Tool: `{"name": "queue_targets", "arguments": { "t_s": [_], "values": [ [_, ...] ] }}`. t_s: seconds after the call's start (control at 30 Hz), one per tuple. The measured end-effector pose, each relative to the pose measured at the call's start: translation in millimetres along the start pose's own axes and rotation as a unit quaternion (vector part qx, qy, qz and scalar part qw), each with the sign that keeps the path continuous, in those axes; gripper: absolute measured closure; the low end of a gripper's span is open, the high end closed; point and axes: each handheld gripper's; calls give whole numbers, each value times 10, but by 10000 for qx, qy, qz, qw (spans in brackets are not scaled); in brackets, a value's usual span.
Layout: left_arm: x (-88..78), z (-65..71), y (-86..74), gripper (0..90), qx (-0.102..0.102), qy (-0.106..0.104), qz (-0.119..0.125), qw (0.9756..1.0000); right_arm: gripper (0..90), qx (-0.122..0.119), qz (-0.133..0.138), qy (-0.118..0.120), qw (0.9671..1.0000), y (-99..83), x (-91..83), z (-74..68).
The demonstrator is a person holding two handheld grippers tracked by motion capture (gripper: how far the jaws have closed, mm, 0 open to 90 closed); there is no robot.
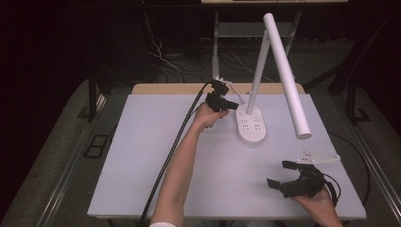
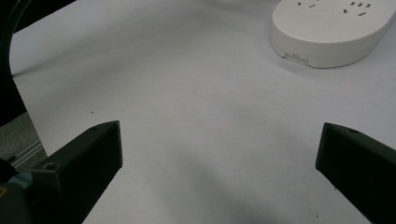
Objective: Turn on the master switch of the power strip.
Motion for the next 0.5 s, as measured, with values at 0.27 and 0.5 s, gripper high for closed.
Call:
{"name": "queue_targets", "arguments": {
  "t_s": [0.27, 0.5],
  "values": [
    [140, -55, -67, 900, -48, 45, -131, 9999, 1, -16, -25, -21, 10000, -3, 3, 1],
    [261, -58, -111, 900, -188, 50, -90, 9998, 1, -47, -37, -21, 10000, -5, 12, 1]
  ]
}}
Point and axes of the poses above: each handheld gripper's, and its own axes: x roughly forward along the jaws, y roughly out of its top, z roughly to its right, and after that the axes turned 8 degrees about x, right-handed
